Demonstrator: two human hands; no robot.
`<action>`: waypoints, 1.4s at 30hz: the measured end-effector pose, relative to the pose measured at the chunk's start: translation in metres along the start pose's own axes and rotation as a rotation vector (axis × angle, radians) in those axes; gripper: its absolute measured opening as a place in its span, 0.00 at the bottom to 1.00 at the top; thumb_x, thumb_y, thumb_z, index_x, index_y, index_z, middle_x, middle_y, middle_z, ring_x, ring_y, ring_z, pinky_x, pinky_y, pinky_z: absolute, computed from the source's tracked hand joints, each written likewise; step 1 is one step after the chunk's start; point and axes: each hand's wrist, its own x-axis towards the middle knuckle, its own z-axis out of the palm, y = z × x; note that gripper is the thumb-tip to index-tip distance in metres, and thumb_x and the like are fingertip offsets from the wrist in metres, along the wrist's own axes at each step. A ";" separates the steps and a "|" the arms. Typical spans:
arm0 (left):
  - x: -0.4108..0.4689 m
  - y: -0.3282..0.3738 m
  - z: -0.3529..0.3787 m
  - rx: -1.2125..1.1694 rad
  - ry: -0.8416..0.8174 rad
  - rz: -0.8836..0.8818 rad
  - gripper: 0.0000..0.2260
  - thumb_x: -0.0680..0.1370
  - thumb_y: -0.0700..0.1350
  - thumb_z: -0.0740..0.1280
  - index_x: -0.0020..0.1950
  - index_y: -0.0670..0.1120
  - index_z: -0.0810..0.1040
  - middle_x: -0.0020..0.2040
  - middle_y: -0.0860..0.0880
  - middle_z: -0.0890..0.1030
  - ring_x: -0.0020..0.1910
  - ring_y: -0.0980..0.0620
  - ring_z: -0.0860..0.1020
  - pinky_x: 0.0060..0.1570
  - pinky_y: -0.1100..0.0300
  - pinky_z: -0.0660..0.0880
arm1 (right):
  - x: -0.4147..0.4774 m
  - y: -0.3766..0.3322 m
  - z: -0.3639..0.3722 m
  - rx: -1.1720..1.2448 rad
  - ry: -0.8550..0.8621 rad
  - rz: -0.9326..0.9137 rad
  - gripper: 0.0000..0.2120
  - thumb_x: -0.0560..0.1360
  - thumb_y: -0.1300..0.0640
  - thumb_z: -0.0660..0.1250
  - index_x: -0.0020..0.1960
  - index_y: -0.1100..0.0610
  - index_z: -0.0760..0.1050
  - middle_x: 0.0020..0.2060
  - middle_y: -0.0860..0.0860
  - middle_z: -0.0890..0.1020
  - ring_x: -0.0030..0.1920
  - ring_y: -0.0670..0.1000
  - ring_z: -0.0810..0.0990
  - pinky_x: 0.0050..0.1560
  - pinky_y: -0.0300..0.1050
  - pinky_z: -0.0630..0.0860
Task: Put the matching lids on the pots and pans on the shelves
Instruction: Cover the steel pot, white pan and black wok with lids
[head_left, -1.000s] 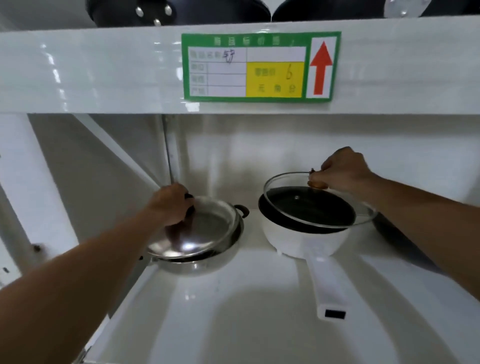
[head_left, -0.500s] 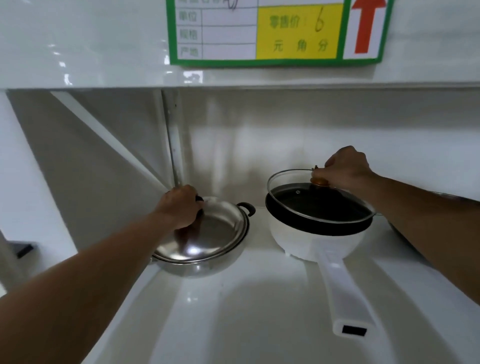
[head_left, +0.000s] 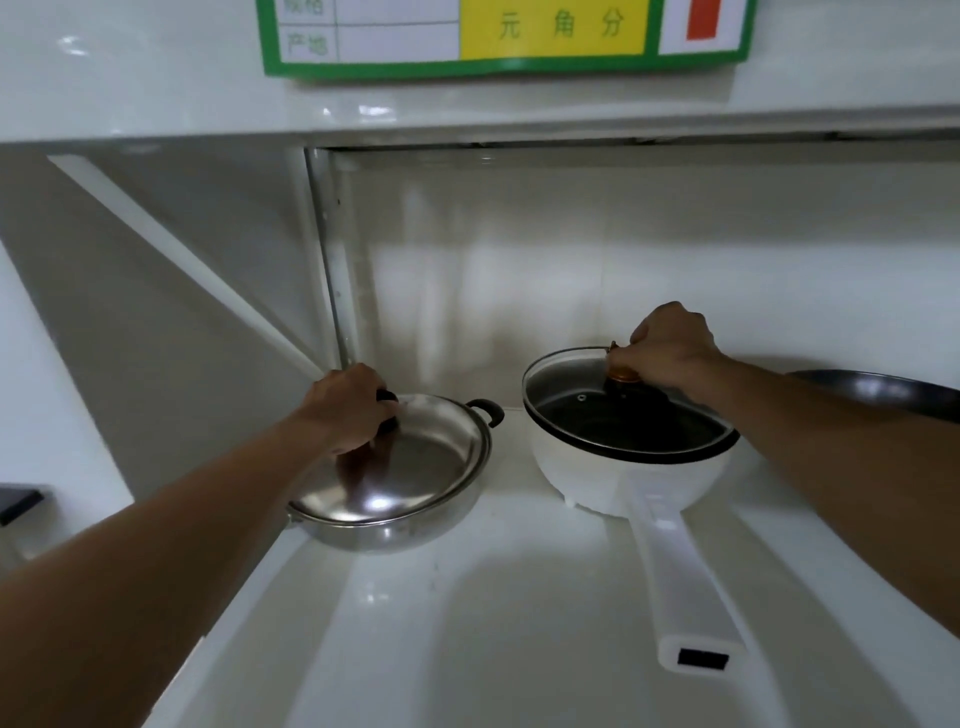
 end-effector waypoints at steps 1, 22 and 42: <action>0.000 0.000 -0.001 -0.002 -0.004 0.002 0.14 0.76 0.54 0.67 0.54 0.46 0.82 0.52 0.42 0.84 0.54 0.39 0.80 0.46 0.55 0.71 | 0.001 0.001 0.001 0.000 0.001 0.003 0.19 0.61 0.48 0.77 0.44 0.61 0.83 0.39 0.57 0.84 0.43 0.58 0.82 0.44 0.47 0.81; -0.002 0.006 -0.013 -0.039 -0.064 0.010 0.12 0.74 0.50 0.70 0.51 0.45 0.86 0.48 0.42 0.85 0.49 0.42 0.81 0.46 0.55 0.75 | 0.006 0.009 -0.001 -0.075 -0.106 -0.040 0.20 0.57 0.47 0.75 0.37 0.62 0.75 0.30 0.56 0.75 0.35 0.57 0.76 0.30 0.41 0.66; -0.014 0.009 -0.024 -0.026 -0.167 -0.103 0.30 0.73 0.65 0.64 0.72 0.53 0.70 0.69 0.38 0.75 0.65 0.36 0.74 0.61 0.50 0.71 | -0.036 0.006 -0.072 -0.204 -0.089 -0.114 0.40 0.70 0.32 0.67 0.67 0.64 0.73 0.65 0.59 0.78 0.64 0.60 0.76 0.60 0.47 0.74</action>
